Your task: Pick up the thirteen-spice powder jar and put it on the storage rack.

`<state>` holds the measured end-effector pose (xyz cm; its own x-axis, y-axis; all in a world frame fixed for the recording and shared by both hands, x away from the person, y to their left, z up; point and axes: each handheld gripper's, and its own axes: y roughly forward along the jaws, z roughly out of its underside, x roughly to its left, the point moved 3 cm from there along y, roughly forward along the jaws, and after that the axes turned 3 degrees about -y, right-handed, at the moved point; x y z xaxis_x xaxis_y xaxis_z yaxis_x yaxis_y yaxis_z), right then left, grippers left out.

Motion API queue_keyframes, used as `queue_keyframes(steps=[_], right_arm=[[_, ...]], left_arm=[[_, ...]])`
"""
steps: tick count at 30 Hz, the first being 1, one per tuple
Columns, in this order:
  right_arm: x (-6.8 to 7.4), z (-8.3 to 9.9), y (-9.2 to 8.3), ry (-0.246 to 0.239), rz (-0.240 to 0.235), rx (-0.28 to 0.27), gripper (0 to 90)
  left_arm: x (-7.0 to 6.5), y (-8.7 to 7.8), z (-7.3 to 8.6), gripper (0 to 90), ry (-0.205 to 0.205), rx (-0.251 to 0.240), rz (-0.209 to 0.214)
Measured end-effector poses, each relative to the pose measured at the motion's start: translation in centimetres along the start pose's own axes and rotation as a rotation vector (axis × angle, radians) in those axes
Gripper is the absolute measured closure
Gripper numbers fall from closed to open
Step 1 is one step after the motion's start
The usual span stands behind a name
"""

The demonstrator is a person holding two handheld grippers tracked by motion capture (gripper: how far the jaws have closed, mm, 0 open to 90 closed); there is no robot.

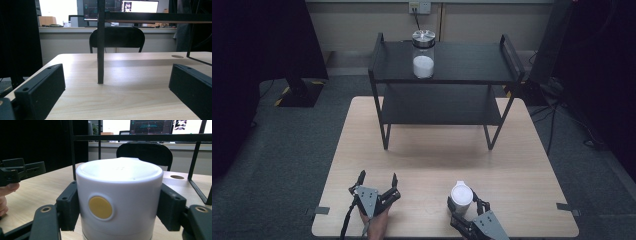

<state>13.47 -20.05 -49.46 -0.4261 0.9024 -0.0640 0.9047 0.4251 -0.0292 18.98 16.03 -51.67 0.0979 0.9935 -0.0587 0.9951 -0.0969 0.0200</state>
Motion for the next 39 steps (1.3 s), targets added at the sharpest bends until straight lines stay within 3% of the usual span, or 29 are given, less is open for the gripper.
queue_keyframes(steps=[17, 39], right_arm=[[-0.4, -0.9, 0.3, -0.010, -0.044, 0.015, 29.8], [-1.8, -2.2, 0.2, -0.006, -0.112, 0.021, 29.9]], left_arm=[[0.0, 0.0, 0.0, 0.0, 0.000, 0.000, 0.000], [0.0, 0.0, 0.0, 0.0, 0.000, 0.000, 0.000]])
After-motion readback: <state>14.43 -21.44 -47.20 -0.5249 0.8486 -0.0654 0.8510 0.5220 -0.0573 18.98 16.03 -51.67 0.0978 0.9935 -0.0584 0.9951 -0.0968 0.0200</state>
